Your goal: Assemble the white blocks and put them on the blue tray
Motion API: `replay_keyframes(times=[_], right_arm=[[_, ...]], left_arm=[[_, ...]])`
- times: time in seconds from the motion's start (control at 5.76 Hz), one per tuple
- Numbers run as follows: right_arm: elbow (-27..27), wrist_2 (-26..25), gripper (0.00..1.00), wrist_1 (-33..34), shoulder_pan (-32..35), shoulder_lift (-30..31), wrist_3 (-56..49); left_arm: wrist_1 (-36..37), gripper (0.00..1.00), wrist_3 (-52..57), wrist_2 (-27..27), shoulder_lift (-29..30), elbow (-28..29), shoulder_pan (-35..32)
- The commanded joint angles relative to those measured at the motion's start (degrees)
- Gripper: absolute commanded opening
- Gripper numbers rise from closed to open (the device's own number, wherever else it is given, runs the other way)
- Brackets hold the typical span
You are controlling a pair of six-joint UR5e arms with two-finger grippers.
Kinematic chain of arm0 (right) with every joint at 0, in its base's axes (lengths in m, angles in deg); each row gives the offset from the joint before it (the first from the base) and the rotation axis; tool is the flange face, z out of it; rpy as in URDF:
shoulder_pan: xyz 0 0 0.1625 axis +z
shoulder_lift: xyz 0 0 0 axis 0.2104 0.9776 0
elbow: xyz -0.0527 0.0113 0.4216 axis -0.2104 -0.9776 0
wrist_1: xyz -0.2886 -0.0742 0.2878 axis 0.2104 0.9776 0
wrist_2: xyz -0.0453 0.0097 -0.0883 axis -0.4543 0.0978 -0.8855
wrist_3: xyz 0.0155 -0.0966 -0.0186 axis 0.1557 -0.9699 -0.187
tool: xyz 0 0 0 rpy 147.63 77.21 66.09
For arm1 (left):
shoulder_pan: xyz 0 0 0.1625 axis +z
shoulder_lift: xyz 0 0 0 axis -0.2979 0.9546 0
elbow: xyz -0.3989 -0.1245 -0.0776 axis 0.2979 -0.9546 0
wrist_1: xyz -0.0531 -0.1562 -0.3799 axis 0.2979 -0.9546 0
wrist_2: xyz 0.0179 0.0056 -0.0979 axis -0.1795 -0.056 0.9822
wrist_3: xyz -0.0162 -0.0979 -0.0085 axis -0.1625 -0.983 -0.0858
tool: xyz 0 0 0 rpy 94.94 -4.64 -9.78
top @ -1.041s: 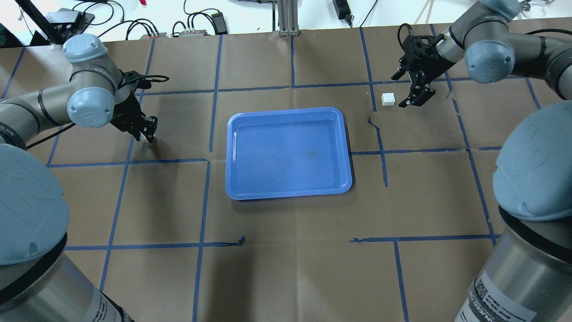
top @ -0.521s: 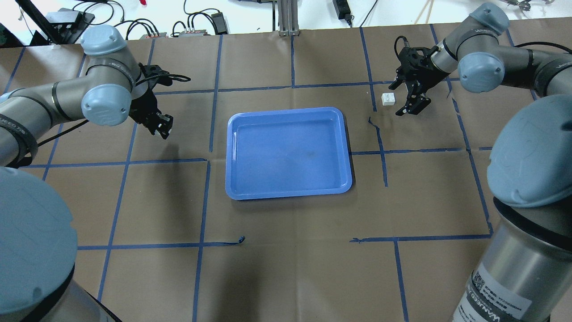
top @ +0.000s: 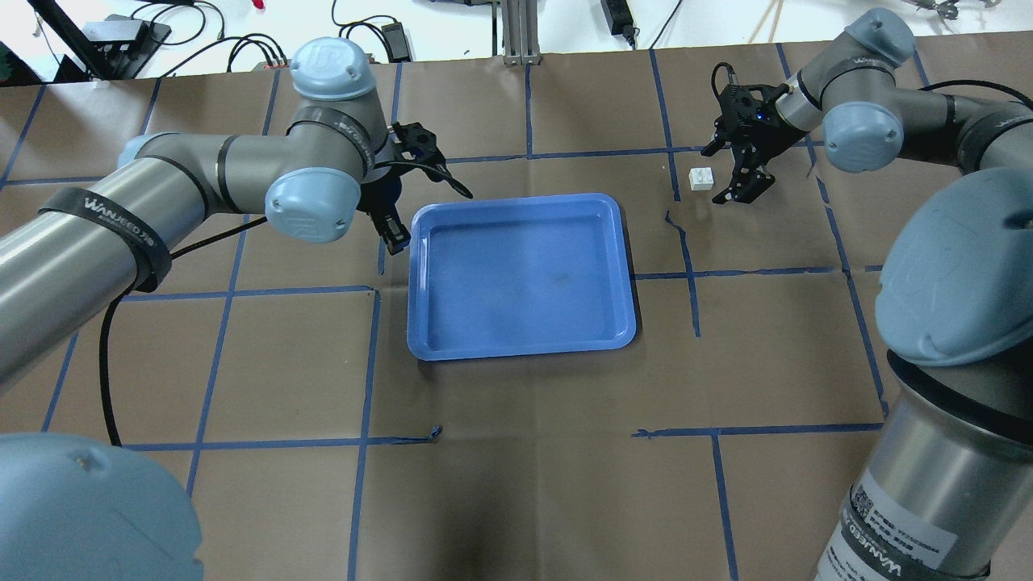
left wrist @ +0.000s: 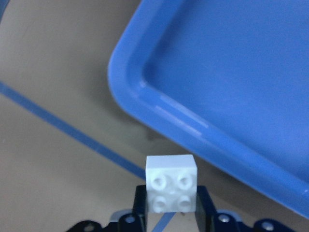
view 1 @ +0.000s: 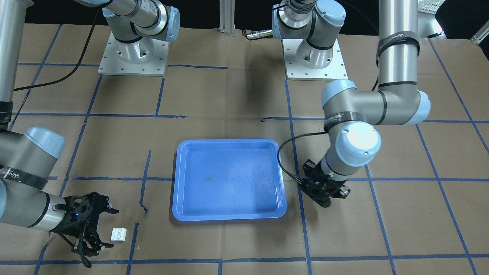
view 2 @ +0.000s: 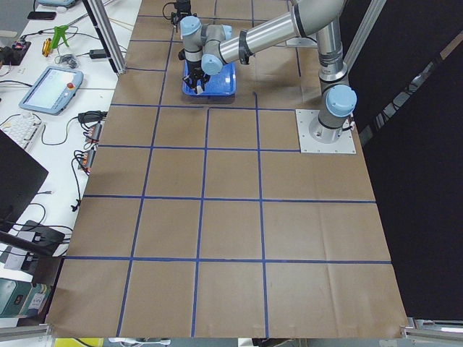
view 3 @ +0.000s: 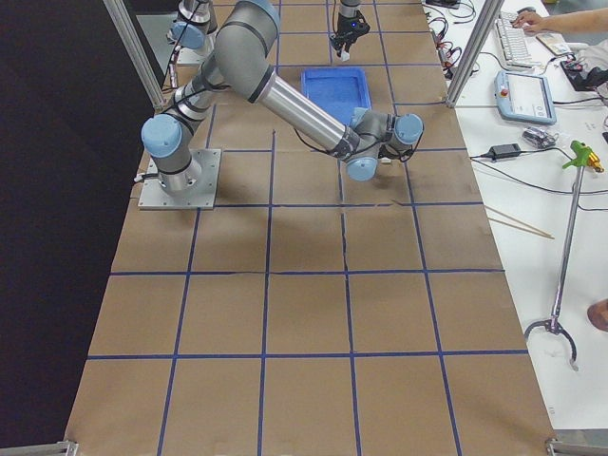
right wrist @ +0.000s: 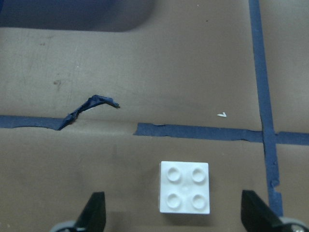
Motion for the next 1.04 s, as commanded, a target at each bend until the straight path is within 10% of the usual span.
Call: replay_keyframes(times=[0.0, 0.87], right_arm=[[0.0, -0.5, 0.91, -0.2, 0.0, -0.2, 0.1], [-0.5, -0.8, 0.30, -0.5, 0.0, 0.3, -0.1]], left_arm=[[-0.1, 0.16, 8.4, 0.6, -0.7, 0.2, -7.6], [2.4, 0.17, 1.5, 2.3, 6.3, -1.4, -14.7]])
